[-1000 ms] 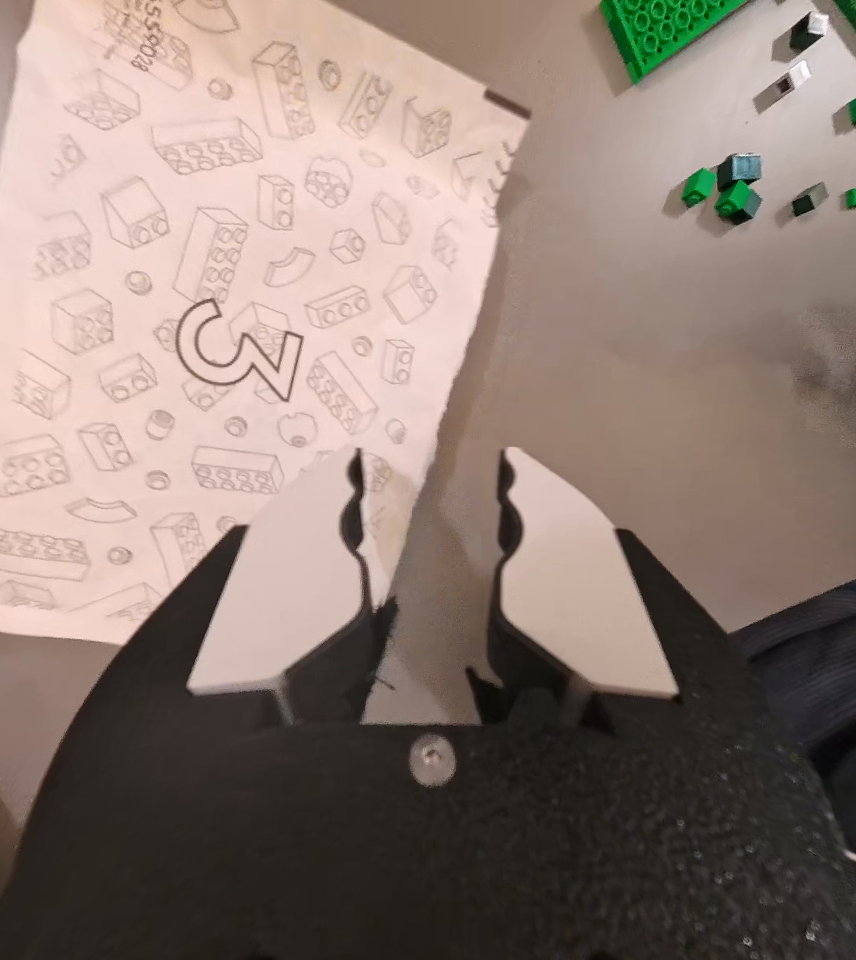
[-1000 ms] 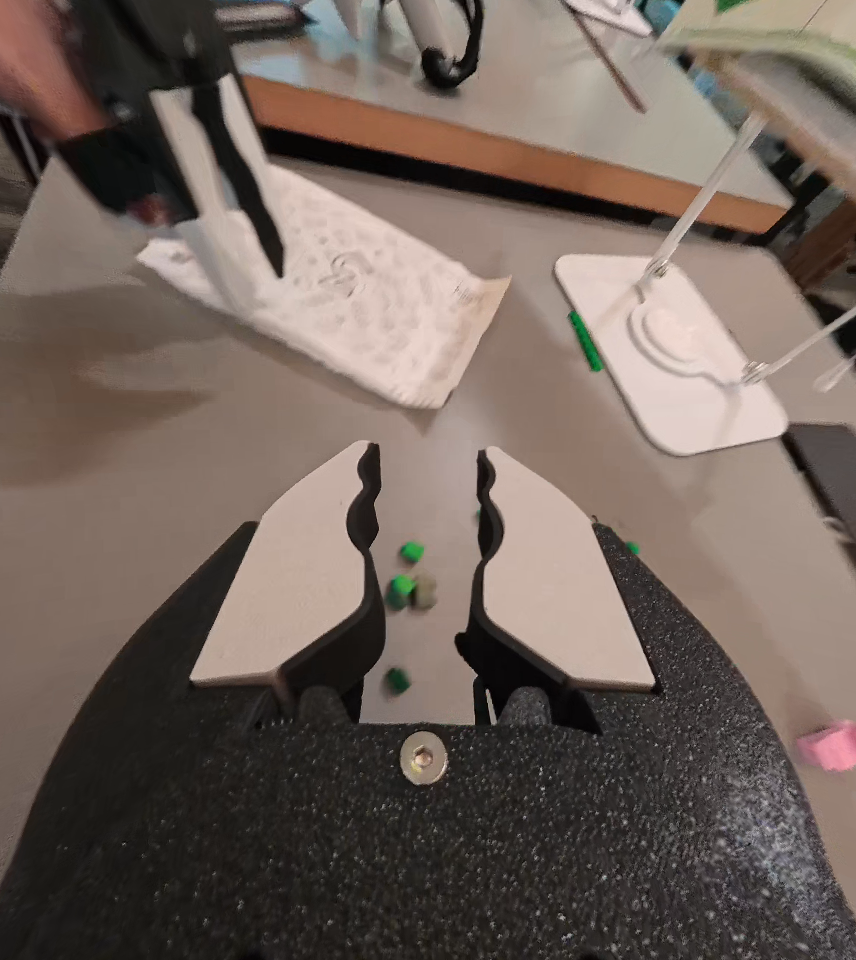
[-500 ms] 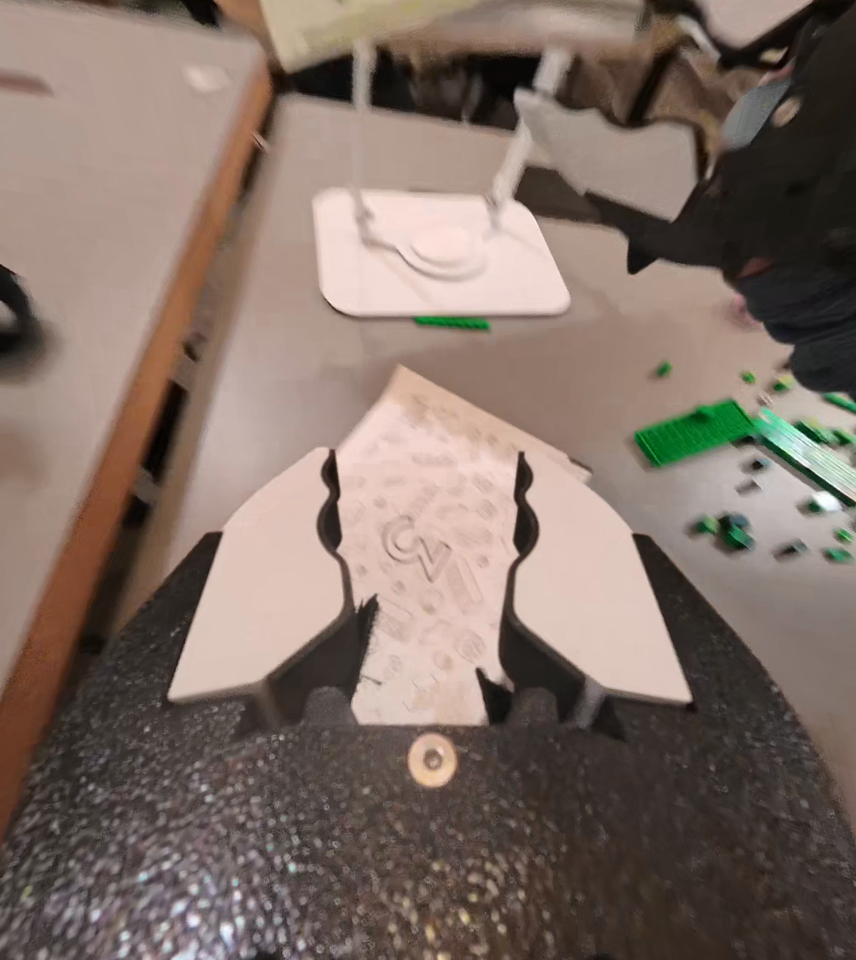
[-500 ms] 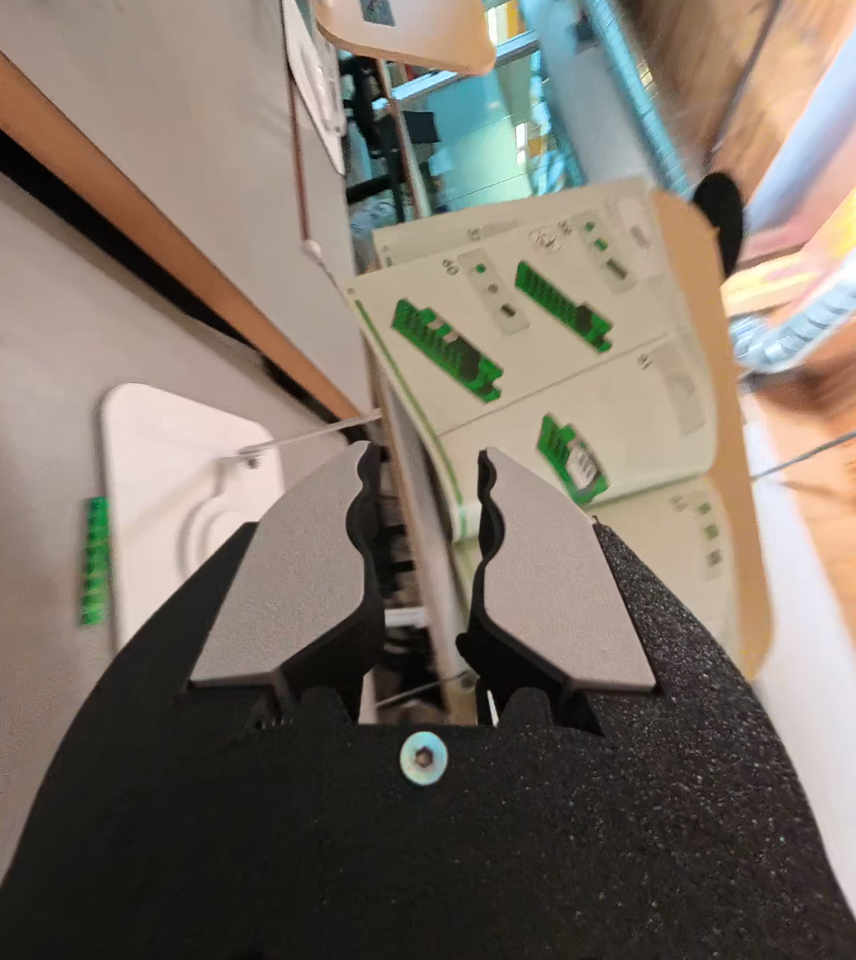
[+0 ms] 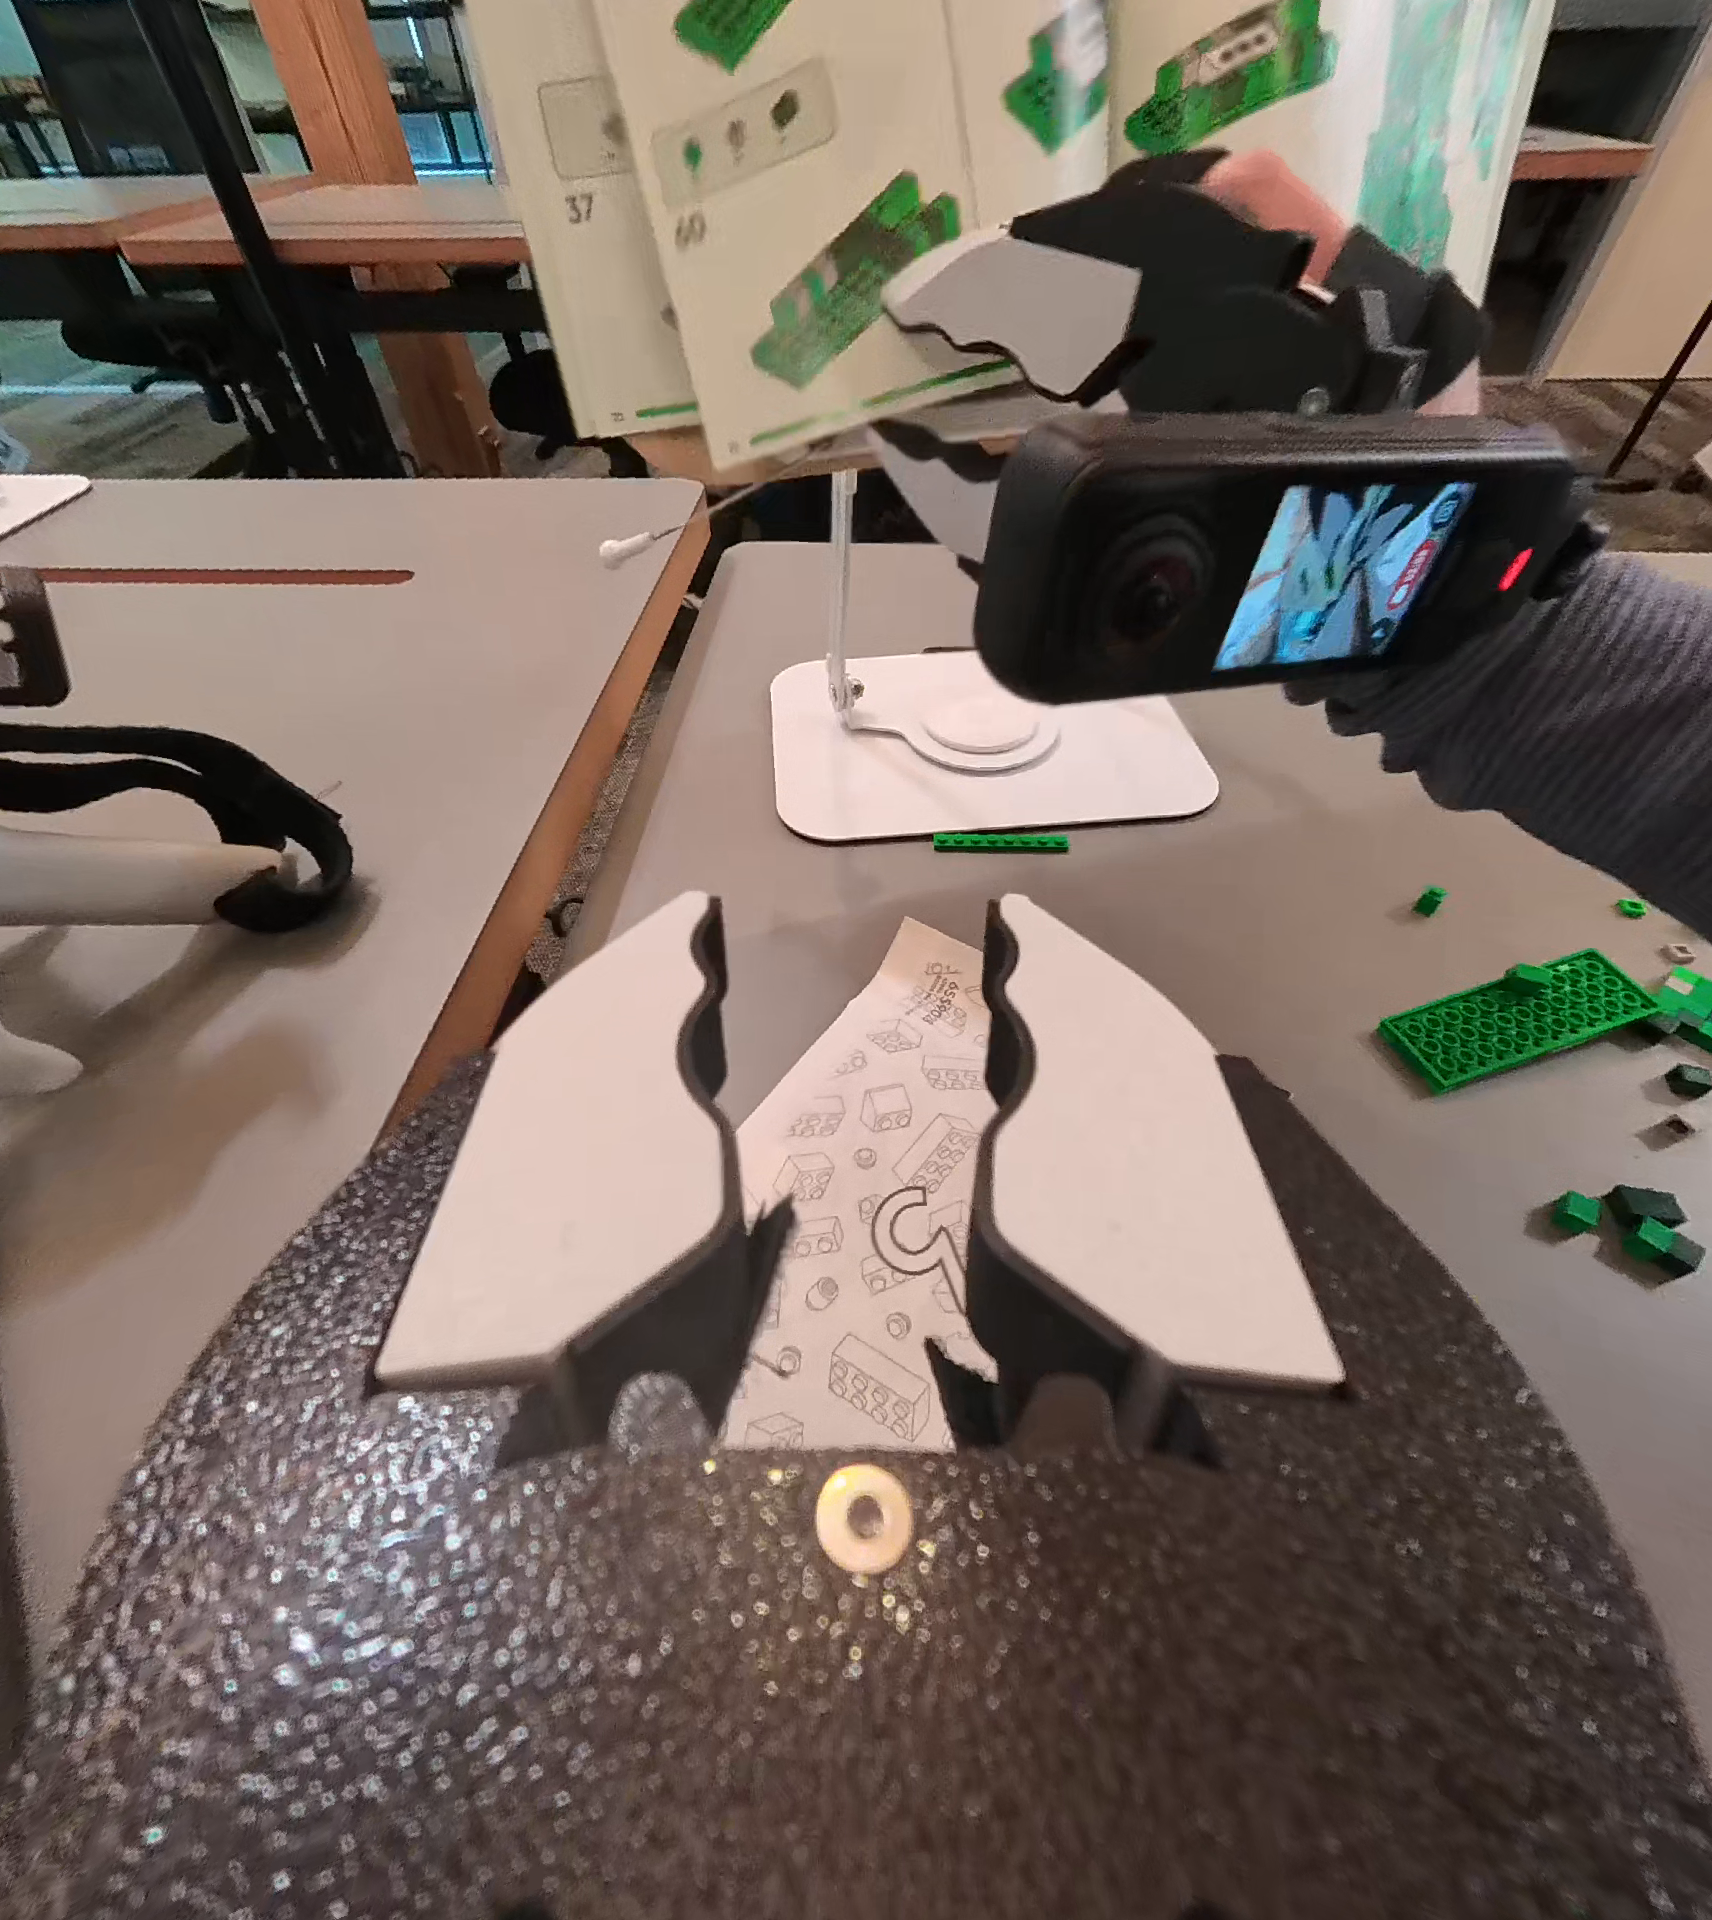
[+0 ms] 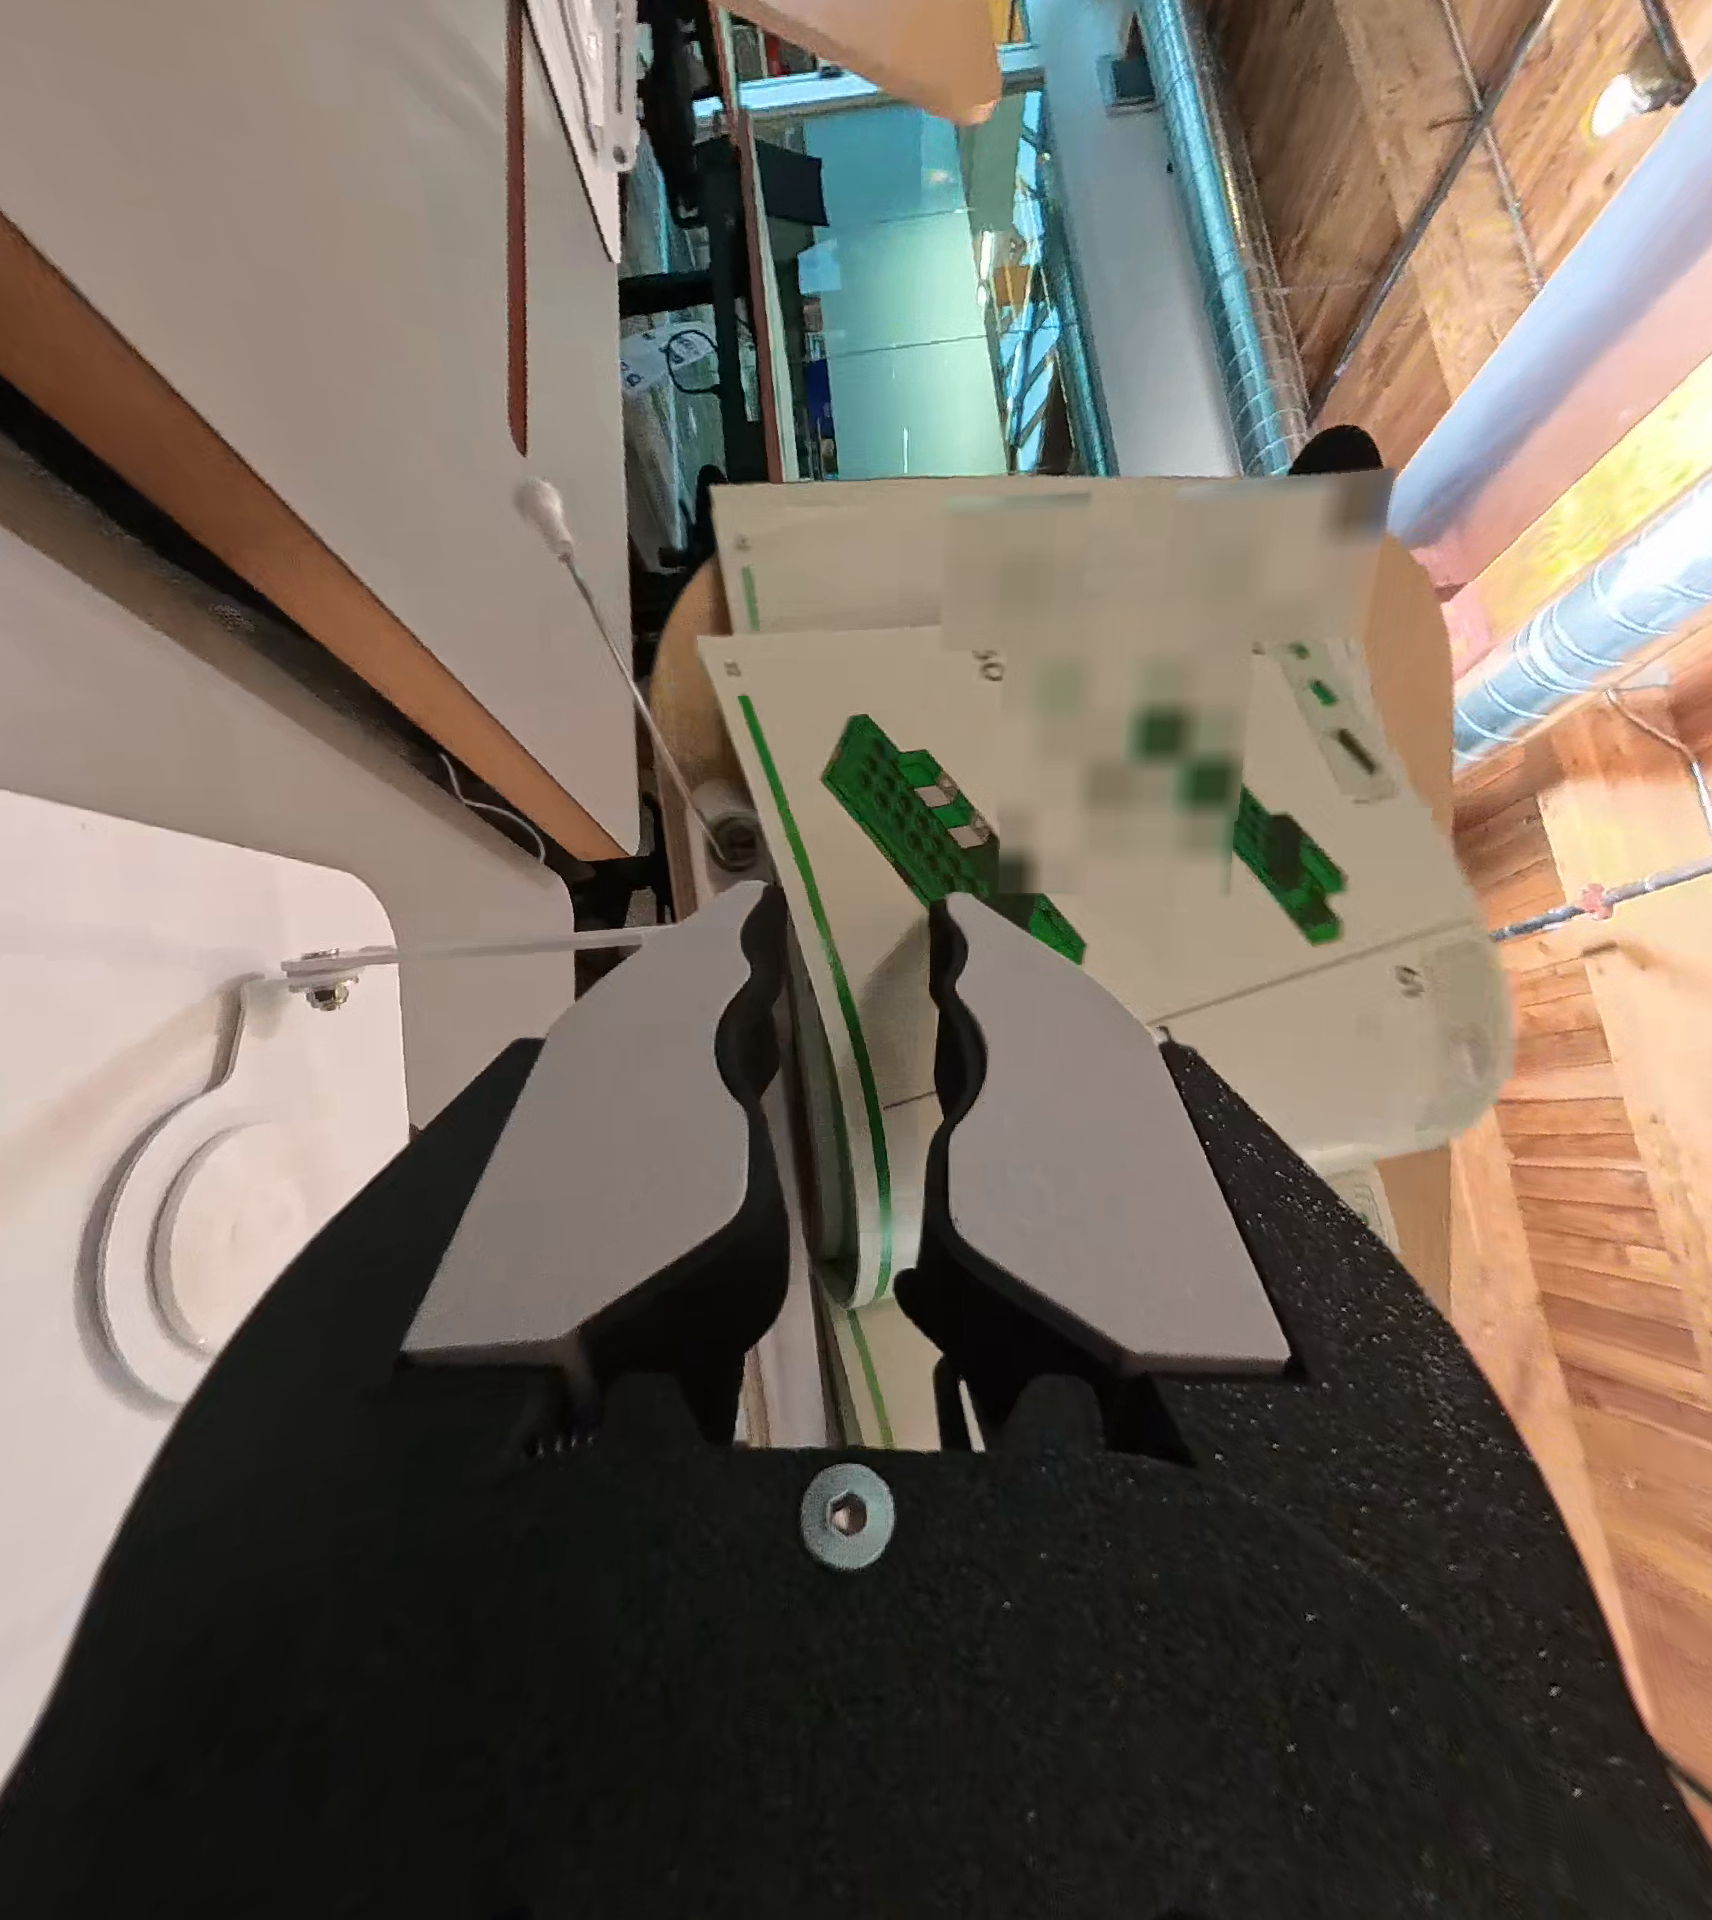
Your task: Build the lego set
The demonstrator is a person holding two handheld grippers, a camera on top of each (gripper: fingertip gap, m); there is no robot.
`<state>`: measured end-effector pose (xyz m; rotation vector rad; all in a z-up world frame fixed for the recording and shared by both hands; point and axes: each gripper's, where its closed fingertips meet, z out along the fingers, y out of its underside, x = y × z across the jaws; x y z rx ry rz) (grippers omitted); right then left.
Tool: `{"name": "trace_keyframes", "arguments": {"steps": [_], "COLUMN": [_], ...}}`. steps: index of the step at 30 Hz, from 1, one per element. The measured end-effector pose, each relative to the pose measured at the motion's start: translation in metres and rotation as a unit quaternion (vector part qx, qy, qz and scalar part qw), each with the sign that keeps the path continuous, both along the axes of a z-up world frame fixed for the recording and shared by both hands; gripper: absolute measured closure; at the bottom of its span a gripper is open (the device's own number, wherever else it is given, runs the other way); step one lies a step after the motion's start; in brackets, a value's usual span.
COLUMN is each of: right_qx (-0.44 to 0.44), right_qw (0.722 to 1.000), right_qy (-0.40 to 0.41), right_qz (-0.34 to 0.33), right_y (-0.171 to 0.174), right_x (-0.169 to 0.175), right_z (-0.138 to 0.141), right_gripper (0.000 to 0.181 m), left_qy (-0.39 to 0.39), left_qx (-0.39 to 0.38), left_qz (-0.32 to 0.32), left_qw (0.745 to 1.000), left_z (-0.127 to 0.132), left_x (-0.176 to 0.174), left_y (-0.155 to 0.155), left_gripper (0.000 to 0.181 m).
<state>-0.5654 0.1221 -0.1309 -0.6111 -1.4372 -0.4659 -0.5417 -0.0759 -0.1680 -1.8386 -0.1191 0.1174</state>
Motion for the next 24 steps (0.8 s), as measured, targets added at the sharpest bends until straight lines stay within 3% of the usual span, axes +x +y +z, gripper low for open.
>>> {"name": "trace_keyframes", "arguments": {"steps": [14, 19, 24], "right_qx": [-0.105, -0.151, -0.167], "right_qw": [0.983, 0.966, 0.954], "right_qy": [0.148, 0.212, 0.250], "right_qz": [0.004, 0.002, 0.011], "right_y": [-0.010, -0.005, -0.001], "right_x": [0.049, 0.069, 0.087], "right_z": [0.006, 0.011, 0.019], "right_gripper": [0.160, 0.156, 0.155], "left_qy": [-0.010, -0.023, -0.030], "left_qx": [0.010, 0.025, 0.138], "left_qz": [-0.050, -0.080, -0.149], "left_qw": [0.999, 0.996, 0.979], "left_z": [0.001, 0.001, 0.048], "left_x": [0.019, 0.032, 0.054], "left_y": [0.006, 0.015, 0.054], "left_gripper": [0.145, 0.131, 0.127]}}
